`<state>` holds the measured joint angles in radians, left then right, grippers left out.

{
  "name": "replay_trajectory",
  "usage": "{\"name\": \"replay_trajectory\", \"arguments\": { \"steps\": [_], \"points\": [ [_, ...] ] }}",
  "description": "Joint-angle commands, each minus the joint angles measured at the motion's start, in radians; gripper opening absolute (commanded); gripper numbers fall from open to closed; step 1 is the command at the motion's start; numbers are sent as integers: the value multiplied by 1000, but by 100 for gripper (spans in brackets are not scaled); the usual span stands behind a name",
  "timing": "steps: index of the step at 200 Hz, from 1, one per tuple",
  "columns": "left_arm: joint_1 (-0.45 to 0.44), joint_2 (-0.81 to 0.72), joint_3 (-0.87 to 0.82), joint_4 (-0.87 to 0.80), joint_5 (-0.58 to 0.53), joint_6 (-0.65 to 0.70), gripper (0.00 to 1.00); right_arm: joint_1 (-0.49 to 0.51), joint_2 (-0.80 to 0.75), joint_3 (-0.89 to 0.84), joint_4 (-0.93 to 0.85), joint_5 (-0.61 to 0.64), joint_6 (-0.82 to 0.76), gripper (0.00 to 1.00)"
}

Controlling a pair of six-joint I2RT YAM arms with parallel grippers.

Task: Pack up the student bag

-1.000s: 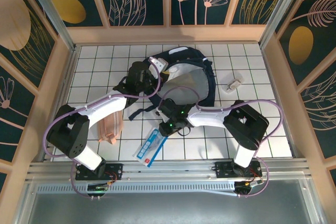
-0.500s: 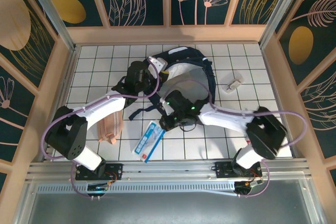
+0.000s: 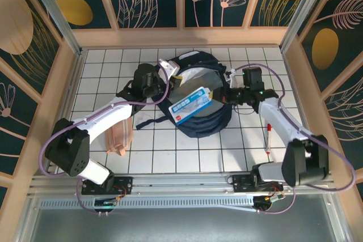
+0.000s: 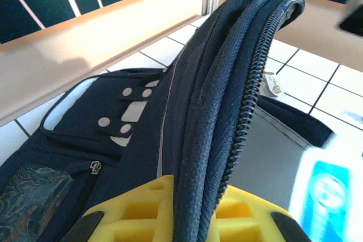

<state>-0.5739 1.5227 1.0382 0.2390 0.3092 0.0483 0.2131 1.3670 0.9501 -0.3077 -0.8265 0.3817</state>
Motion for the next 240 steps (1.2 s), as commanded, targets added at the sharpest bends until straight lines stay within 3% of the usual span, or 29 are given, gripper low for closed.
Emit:
{"name": "replay_trajectory", "arguments": {
  "steps": [1,49,53,64,85,101,143,164,203,219,240],
  "points": [
    [2,-69,45,122,86,-5,0,-37,90,66,68,-61,42,0],
    [2,-76,28,150,119,-16,0,-62,241,113,96,92,60,0],
    [3,-76,28,151,121,-18,0,-63,256,118,100,95,59,5],
    [2,-75,27,157,126,-24,0,-69,303,137,114,92,40,32],
    [2,-72,28,163,139,-35,0,-97,354,199,48,175,22,42],
    [1,-76,30,158,145,-36,0,-116,315,205,31,203,42,44],
    [2,-88,26,154,138,-41,0,-106,76,119,-94,440,244,46],
    [2,-86,23,155,160,-43,0,-28,-34,28,-56,504,404,40],
    [2,-82,22,137,174,-38,0,219,-85,-46,51,642,828,40],
    [1,-82,23,131,173,-36,0,305,-77,-65,103,710,965,47],
    [2,-83,29,122,162,-35,0,352,-14,-49,87,788,1031,57]
  ]
}}
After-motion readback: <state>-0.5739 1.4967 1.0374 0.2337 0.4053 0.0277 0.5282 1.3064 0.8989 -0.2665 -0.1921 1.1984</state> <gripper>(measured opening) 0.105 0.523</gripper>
